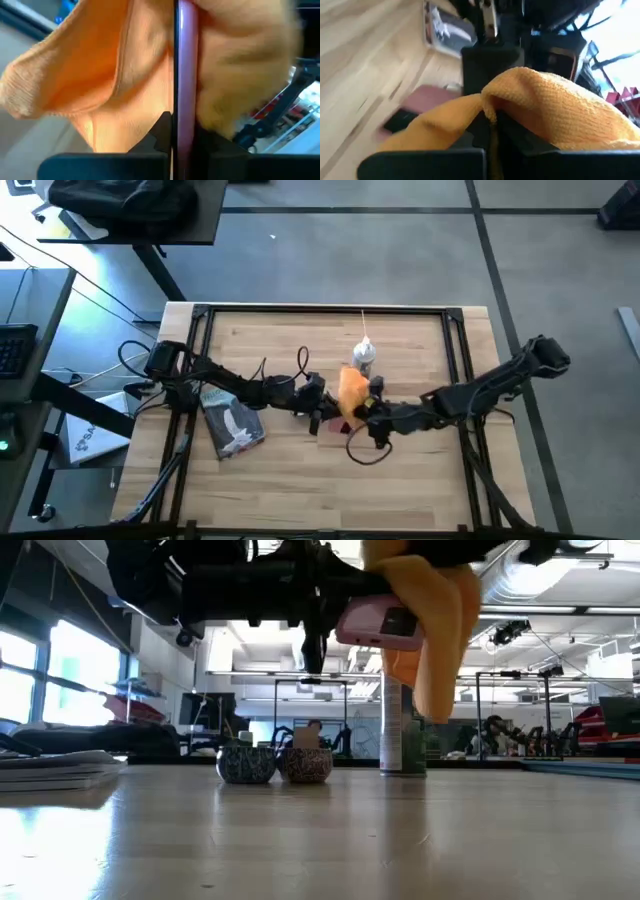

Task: Apply microfiber cloth
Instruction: Wipe the cellphone with the microfiber cloth

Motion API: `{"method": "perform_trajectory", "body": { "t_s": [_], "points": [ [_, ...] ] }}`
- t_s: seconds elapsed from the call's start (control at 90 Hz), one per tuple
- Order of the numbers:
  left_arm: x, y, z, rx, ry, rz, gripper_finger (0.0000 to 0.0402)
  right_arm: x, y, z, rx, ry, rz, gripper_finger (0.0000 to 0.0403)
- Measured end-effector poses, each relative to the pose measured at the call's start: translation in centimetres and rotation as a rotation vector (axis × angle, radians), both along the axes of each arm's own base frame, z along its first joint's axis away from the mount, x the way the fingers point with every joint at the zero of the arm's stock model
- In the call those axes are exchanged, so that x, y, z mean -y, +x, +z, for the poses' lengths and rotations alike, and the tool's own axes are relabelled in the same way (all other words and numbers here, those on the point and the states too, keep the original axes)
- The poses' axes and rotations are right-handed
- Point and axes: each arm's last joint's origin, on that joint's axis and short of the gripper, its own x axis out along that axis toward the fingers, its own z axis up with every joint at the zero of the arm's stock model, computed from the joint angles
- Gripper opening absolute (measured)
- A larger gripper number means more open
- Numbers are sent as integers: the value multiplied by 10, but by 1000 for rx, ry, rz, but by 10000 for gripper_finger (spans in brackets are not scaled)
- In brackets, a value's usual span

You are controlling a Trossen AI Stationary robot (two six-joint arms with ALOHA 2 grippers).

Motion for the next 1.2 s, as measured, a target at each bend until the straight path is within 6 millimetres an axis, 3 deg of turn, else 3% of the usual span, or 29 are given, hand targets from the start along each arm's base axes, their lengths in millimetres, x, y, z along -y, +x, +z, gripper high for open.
{"method": "perform_trajectory", "body": {
  "t_s": [0.178,0.322,0.5,0.622,0.889,1.033,1.2],
  "points": [
    [1,0,-1,13,349,82,8,-1,-38,31,78,60,-98,0],
    [8,-2,-3,-20,831,234,7,4,-53,48,144,159,-73,0],
    [18,-6,-3,-146,1546,336,7,11,-46,49,117,256,14,0],
    [20,-7,-2,-226,1848,339,7,16,-30,42,96,275,19,0],
    [16,-4,7,-464,2143,423,7,28,10,14,17,304,27,0],
    [17,-3,12,-474,2141,465,7,31,24,0,-16,299,5,0],
    [26,-4,15,-484,2153,480,7,36,25,-6,-42,268,-69,0]
  ]
}}
